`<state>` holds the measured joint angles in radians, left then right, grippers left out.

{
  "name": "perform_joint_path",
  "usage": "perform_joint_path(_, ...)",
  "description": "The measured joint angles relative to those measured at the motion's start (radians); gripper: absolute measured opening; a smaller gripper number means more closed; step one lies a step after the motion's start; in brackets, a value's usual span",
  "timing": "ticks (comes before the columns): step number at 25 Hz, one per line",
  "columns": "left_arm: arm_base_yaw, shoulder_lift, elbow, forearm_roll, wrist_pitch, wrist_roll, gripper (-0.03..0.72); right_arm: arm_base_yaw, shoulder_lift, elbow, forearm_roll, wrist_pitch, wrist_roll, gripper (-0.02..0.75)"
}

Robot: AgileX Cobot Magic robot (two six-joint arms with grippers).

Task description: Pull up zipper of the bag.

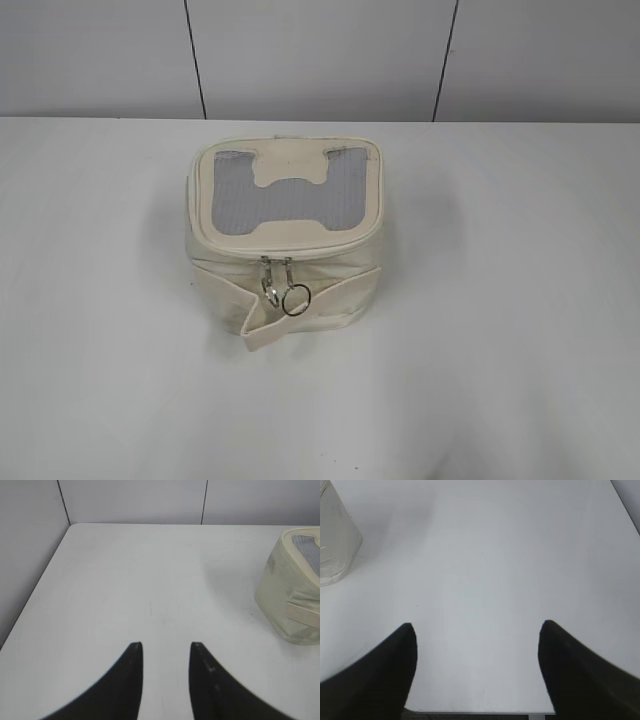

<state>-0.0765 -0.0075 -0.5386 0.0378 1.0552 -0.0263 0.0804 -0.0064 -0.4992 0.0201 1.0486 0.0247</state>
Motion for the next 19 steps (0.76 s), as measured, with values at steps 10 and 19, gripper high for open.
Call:
perform_joint_path(10, 0.000, 0.000, 0.000, 0.000, 0.000, 0.000, 0.241, 0.000, 0.000, 0.000, 0.000, 0.000, 0.000, 0.589)
perform_joint_path(19, 0.000, 0.000, 0.000, 0.000, 0.000, 0.000, 0.241, 0.000, 0.000, 0.000, 0.000, 0.000, 0.000, 0.589)
